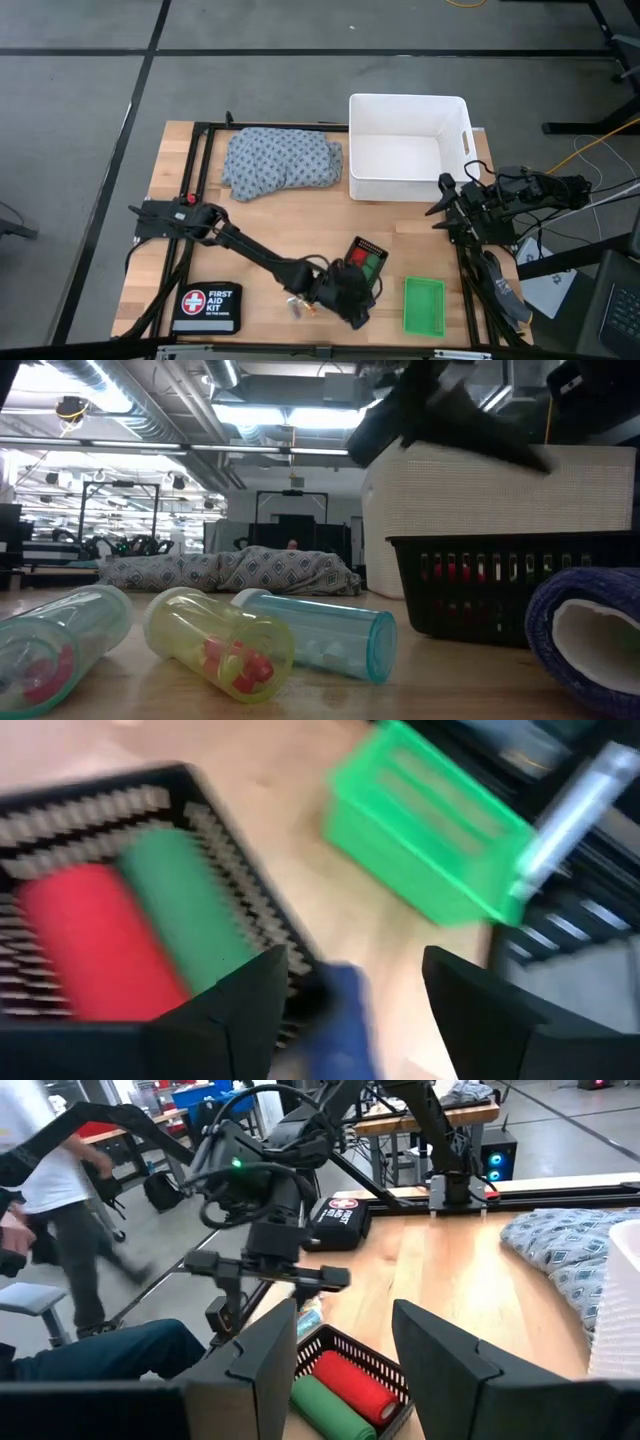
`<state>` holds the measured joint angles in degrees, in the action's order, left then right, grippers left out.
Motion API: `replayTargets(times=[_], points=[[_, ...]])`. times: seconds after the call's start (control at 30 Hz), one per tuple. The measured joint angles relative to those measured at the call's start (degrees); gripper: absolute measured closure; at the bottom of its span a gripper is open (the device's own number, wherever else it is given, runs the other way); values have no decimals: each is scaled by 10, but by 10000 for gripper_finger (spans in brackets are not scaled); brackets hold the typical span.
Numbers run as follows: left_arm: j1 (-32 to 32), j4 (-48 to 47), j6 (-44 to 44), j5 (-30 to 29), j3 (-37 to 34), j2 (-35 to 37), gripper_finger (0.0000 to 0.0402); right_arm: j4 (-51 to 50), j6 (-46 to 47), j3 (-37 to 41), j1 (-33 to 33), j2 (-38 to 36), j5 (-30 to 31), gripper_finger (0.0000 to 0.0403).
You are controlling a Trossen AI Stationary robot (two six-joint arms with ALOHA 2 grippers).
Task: Pick & place medical supplies in basket/bin
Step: Put the blue bandage into the black bin
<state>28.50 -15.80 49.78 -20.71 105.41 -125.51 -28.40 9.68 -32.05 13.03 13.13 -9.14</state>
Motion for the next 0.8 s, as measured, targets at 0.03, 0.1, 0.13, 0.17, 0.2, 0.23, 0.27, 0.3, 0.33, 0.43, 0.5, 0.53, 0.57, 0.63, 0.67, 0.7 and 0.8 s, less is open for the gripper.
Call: replayTargets(times=[0.03, 0.1, 0.13, 0.17, 0.2, 0.23, 0.27, 0.3, 0.33, 0.43, 0.5, 0.53, 0.57, 0.63, 0.67, 0.7, 0.8], points=[[5, 5, 0, 9, 0, 0, 179, 0, 1, 0, 0, 0, -5, 236], [18, 6, 15, 12, 0, 0, 185, 0, 3, 0, 0, 0, -10, 236], [25, 3, 26, 10, 0, 0, 188, 0, 4, 0, 0, 0, -10, 236], [31, -3, 35, 6, 0, 0, 191, 0, 4, 0, 0, 0, -10, 236], [38, -8, 44, 0, 0, 0, 193, 0, 4, 0, 0, 0, -10, 236], [44, -11, 52, -7, 0, 0, 195, 0, 4, 0, 0, 0, -10, 236], [49, -13, 61, -15, 0, 0, 196, 0, 4, 0, 0, 0, -10, 236], [54, -16, 71, -23, 0, 0, 196, 0, 4, 0, 0, 0, -10, 236], [58, -21, 81, -34, 0, 0, 196, 0, 4, 0, 0, 0, -10, 236], [66, -36, 104, -53, 0, -2, 191, 0, 4, 0, 0, 0, -10, 236], [68, -40, 113, -51, 0, -4, 186, 0, 4, 0, 0, 0, -10, 236], [69, -42, 119, -49, 0, -9, 183, 0, 4, 0, 0, 0, -10, 236], [68, -39, 127, -45, 1, -14, 180, 0, 4, 0, 0, 0, -10, 236], [68, -43, 134, -36, 0, -22, 176, 0, 4, 0, 0, 0, -10, 236], [67, -43, 138, -32, 0, -28, 175, 0, 4, 0, 0, 0, -10, 236], [66, -42, 141, -28, 0, -33, 174, -1, 4, 0, 0, 0, -10, 236], [64, -42, 142, -19, 0, -41, 174, -2, 4, 0, 0, 0, -10, 236]])
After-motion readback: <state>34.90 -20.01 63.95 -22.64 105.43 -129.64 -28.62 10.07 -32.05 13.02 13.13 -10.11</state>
